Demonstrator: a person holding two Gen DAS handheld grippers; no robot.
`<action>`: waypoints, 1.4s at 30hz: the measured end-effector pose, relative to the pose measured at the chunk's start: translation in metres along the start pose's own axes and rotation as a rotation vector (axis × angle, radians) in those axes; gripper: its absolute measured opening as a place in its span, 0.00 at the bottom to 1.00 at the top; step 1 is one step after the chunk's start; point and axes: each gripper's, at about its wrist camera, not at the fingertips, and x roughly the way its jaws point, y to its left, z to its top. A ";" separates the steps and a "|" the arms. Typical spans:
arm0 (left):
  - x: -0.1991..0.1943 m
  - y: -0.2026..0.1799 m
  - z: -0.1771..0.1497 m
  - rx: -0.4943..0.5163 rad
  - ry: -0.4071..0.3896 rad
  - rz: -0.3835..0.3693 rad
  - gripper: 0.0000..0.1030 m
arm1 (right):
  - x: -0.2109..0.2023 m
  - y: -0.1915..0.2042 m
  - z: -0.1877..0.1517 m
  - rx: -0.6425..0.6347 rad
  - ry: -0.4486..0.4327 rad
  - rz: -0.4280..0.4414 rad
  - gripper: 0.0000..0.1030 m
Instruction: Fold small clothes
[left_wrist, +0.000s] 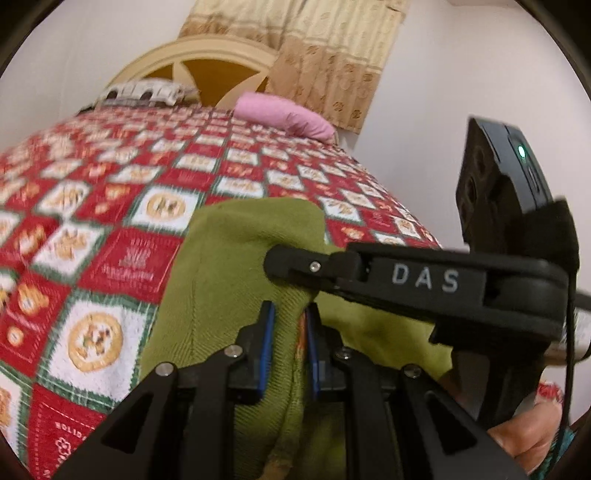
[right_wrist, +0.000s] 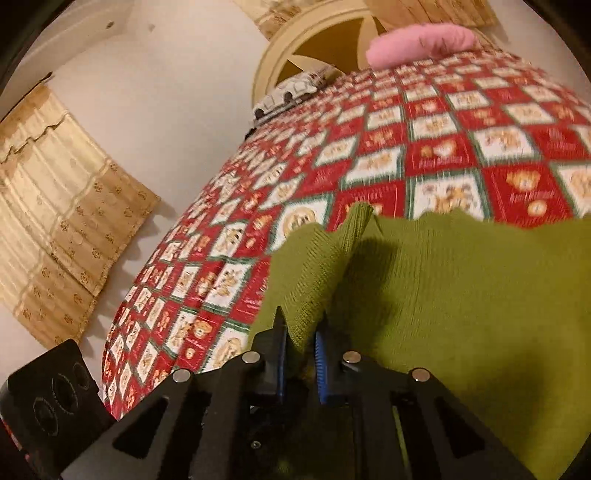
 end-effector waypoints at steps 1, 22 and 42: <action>-0.001 -0.004 0.002 0.001 0.001 -0.005 0.17 | -0.007 0.000 0.002 -0.012 -0.002 -0.003 0.12; 0.077 -0.148 -0.008 0.079 0.120 -0.053 0.16 | -0.095 -0.133 0.020 -0.041 0.050 -0.205 0.07; -0.040 -0.072 -0.048 0.236 0.171 -0.175 0.59 | -0.142 -0.136 -0.035 0.202 -0.001 -0.009 0.43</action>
